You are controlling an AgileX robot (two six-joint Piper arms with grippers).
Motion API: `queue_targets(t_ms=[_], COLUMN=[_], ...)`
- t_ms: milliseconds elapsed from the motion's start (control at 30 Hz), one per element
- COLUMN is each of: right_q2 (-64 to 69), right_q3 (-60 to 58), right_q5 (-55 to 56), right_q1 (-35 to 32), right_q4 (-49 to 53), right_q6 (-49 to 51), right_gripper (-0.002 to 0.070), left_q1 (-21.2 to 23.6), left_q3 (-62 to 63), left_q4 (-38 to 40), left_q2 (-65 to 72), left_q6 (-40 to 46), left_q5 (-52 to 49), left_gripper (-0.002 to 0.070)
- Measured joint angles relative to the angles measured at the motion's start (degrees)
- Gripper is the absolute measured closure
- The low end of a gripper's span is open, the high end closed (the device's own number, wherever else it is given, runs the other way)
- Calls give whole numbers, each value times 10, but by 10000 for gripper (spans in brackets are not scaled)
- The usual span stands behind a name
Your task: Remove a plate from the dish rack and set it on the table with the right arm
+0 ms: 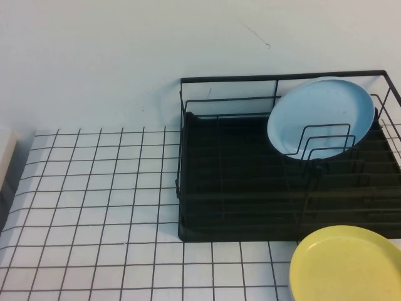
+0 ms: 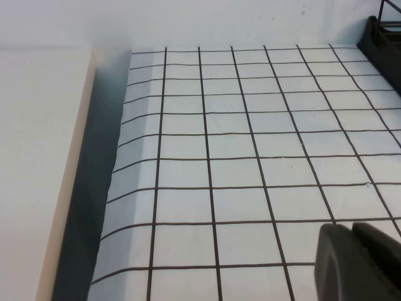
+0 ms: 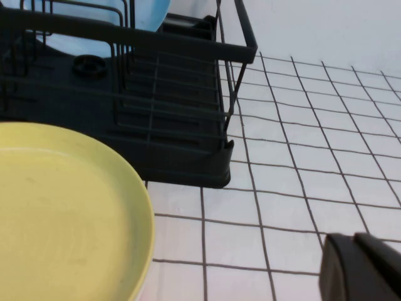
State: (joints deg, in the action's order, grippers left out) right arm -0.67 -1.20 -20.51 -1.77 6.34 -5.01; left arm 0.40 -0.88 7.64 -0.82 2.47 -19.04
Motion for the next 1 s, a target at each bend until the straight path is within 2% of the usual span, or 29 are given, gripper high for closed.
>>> queue_targets(t_ms=[500, 1000], right_q2=[0, 0], right_q3=[0, -5], right_q5=[3, 56], right_q1=[0, 0], right_q4=[0, 0], right_q6=[0, -1], right_gripper=[680, 680], left_q1=[0, 0], left_q3=[0, 0], left_q4=[0, 0], left_q2=[0, 0], left_q6=[0, -2], left_q5=[0, 0], left_gripper=[678, 678])
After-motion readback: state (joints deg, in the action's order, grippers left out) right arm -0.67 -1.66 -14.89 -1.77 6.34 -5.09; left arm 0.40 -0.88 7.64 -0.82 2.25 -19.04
